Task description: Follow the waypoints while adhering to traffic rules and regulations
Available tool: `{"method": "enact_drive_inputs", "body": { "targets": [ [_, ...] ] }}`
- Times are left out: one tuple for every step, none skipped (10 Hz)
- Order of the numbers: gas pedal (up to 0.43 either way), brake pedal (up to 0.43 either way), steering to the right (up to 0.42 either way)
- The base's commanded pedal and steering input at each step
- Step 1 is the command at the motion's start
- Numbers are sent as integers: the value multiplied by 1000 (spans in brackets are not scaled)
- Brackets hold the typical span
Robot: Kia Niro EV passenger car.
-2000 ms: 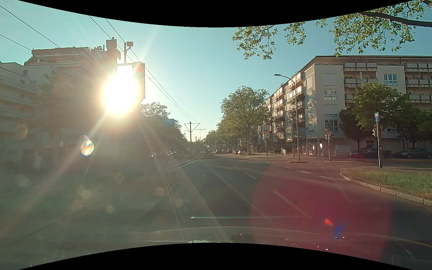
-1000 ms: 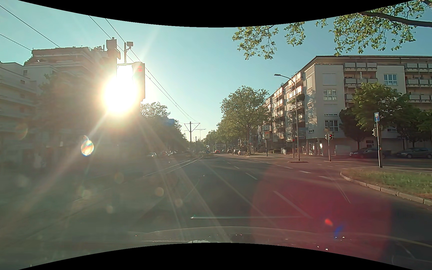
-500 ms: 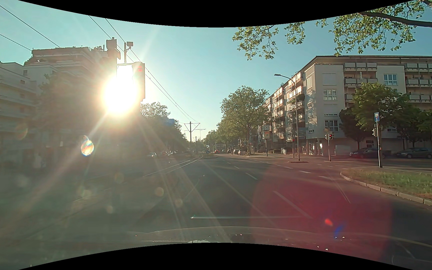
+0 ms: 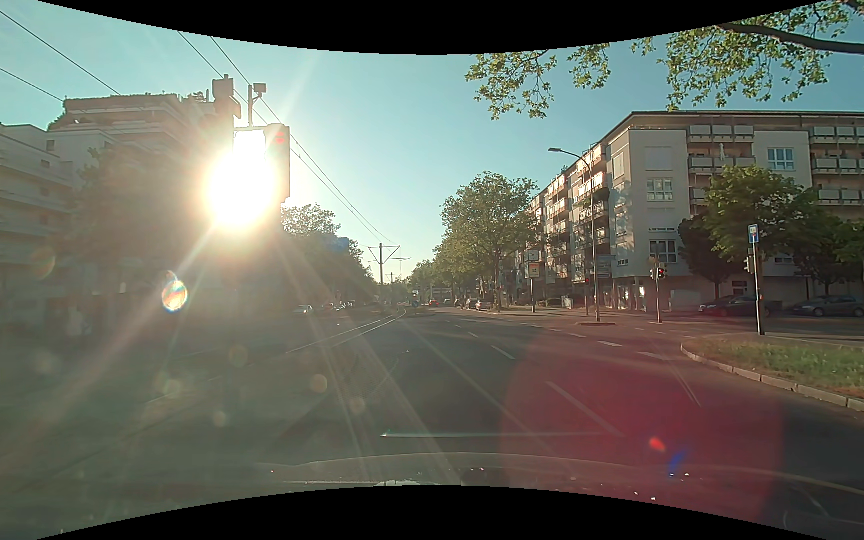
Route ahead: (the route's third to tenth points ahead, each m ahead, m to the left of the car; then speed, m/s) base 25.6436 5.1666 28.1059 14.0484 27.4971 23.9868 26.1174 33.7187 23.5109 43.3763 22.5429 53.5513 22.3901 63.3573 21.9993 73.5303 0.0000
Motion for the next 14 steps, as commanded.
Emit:
{"method": "enact_drive_inputs", "body": {
  "targets": [
    [0, 220, 2],
    [0, 220, 3],
    [0, 220, 2],
    [0, 220, 2],
    [0, 220, 2],
    [0, 213, 3],
    [0, 220, 3],
    [0, 220, 2],
    [0, 213, 2],
    [0, 220, 2],
    [0, 220, 2],
    [0, 213, 2],
    [0, 220, 3],
    [0, 220, 2]
  ]
}}
